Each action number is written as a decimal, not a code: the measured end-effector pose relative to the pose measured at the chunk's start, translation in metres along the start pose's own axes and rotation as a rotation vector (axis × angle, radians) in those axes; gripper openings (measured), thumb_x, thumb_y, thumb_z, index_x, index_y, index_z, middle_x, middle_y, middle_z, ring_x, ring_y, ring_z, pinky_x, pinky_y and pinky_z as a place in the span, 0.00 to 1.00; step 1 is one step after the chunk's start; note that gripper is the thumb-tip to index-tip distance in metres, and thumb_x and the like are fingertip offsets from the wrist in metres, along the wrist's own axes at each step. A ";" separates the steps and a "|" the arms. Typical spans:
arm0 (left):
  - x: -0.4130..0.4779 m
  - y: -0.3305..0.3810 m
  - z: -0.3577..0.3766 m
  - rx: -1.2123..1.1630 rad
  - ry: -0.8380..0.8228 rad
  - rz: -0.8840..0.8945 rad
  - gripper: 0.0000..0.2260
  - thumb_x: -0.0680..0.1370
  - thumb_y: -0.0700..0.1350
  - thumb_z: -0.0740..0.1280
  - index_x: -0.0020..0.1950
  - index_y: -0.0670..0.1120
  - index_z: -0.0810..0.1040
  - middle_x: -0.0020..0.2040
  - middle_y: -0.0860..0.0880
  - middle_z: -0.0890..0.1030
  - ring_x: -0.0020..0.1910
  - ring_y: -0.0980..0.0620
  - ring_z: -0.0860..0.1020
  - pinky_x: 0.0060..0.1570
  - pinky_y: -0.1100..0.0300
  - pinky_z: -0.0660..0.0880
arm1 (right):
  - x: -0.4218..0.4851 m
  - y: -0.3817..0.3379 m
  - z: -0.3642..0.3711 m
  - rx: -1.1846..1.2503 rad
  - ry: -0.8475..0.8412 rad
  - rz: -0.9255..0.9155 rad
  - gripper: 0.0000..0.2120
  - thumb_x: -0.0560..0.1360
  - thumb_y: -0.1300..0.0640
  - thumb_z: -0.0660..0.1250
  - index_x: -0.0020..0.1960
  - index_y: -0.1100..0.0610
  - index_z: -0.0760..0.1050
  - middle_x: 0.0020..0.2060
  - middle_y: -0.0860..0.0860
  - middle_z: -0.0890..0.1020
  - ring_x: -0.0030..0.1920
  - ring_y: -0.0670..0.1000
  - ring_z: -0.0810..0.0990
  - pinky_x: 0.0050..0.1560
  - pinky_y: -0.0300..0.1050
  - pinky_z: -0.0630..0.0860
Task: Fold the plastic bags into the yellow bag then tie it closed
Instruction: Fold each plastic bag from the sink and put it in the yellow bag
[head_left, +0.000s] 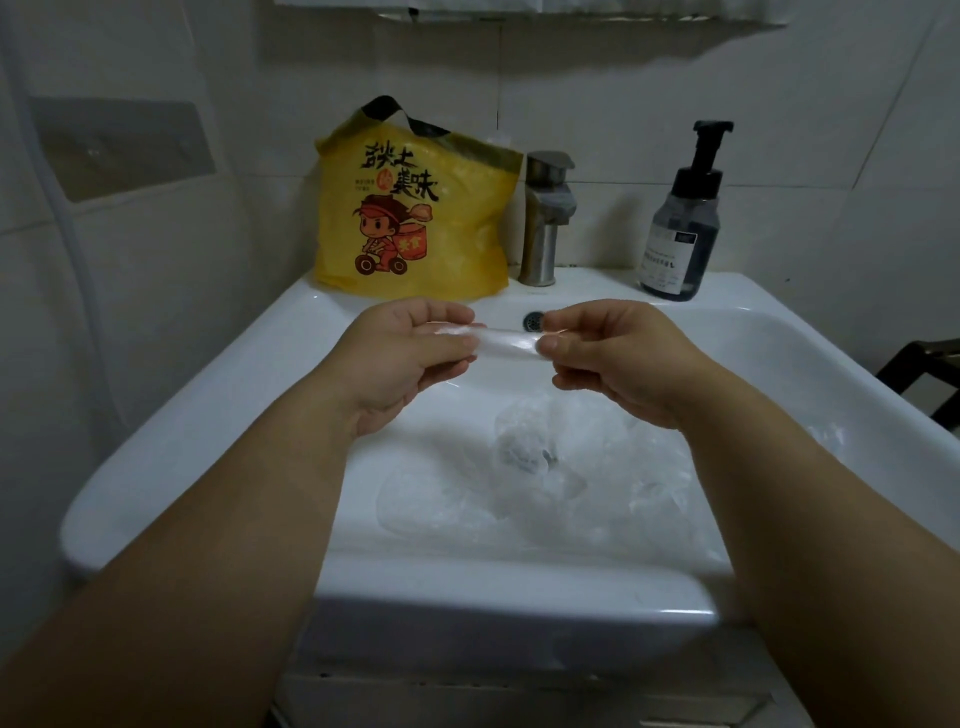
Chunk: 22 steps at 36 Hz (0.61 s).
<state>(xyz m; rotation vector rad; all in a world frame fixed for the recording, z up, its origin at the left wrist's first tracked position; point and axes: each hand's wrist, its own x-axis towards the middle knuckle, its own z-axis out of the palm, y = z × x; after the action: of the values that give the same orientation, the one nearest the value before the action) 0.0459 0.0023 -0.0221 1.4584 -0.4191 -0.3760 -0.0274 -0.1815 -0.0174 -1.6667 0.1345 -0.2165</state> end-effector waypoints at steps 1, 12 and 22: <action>0.001 0.000 0.001 -0.009 0.007 0.008 0.08 0.75 0.31 0.67 0.49 0.43 0.78 0.46 0.47 0.83 0.39 0.56 0.81 0.39 0.69 0.79 | 0.001 0.001 -0.001 -0.003 -0.005 0.013 0.12 0.72 0.67 0.70 0.55 0.61 0.78 0.44 0.57 0.80 0.34 0.47 0.81 0.39 0.37 0.80; 0.006 0.001 0.005 -0.395 0.000 0.036 0.05 0.76 0.33 0.65 0.47 0.41 0.77 0.39 0.49 0.82 0.40 0.58 0.79 0.40 0.68 0.77 | -0.002 0.001 0.018 -0.430 -0.037 -0.056 0.11 0.80 0.54 0.61 0.43 0.57 0.76 0.33 0.52 0.74 0.31 0.46 0.75 0.39 0.39 0.77; 0.002 -0.016 0.026 0.146 -0.201 -0.087 0.21 0.77 0.63 0.57 0.53 0.49 0.81 0.55 0.40 0.82 0.55 0.46 0.81 0.59 0.50 0.77 | -0.005 0.010 0.050 -0.336 -0.007 -0.225 0.14 0.81 0.58 0.59 0.39 0.60 0.77 0.25 0.42 0.77 0.25 0.38 0.73 0.32 0.36 0.71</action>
<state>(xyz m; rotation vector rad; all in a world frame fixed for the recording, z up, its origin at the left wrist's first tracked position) 0.0345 -0.0227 -0.0360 1.5907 -0.5544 -0.5742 -0.0209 -0.1327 -0.0323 -2.0185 -0.0251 -0.3745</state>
